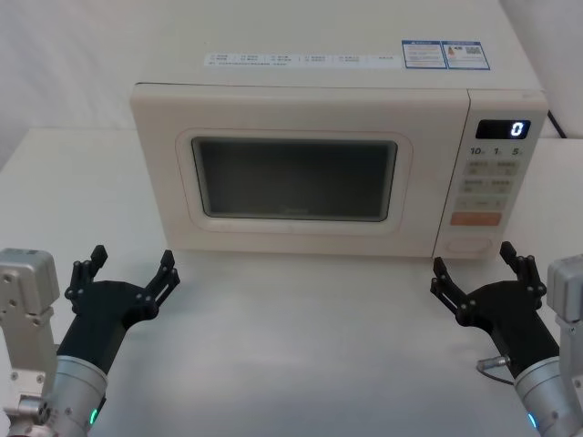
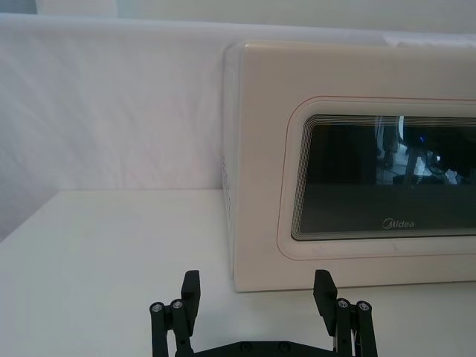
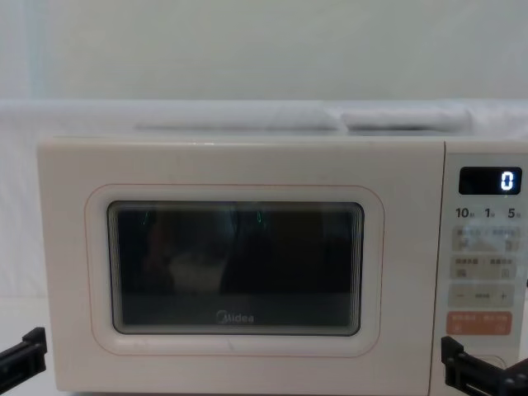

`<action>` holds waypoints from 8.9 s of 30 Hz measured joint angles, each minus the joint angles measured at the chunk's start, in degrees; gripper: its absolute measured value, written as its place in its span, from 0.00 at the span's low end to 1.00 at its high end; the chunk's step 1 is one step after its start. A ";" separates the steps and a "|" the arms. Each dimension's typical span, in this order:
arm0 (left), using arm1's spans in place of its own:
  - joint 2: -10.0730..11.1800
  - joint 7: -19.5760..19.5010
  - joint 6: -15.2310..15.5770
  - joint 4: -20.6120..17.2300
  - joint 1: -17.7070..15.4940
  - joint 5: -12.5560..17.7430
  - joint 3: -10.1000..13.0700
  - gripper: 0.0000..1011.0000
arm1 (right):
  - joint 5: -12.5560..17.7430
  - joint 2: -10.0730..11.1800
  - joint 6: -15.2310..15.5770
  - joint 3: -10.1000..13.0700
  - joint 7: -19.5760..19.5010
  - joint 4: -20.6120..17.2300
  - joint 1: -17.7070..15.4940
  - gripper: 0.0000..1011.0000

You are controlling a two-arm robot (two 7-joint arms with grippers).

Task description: Press the button to open the microwave door with one hand; close the microwave door with the other hand.

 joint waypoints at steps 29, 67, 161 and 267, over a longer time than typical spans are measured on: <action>0.00 0.00 0.00 0.00 0.00 0.00 0.00 0.99 | 0.00 0.00 0.00 0.00 0.00 0.00 0.00 0.99; 0.00 0.00 0.00 0.00 0.00 0.00 0.00 0.99 | 0.00 0.00 0.00 0.00 0.00 0.00 0.00 0.48; 0.00 0.00 0.00 0.00 0.00 0.00 0.00 0.99 | 1.15 -7.27 6.23 7.46 7.29 17.21 12.55 0.00; 0.00 0.00 0.01 0.01 0.00 0.00 0.00 0.99 | 2.22 -2.72 3.04 8.86 10.18 9.91 6.09 0.17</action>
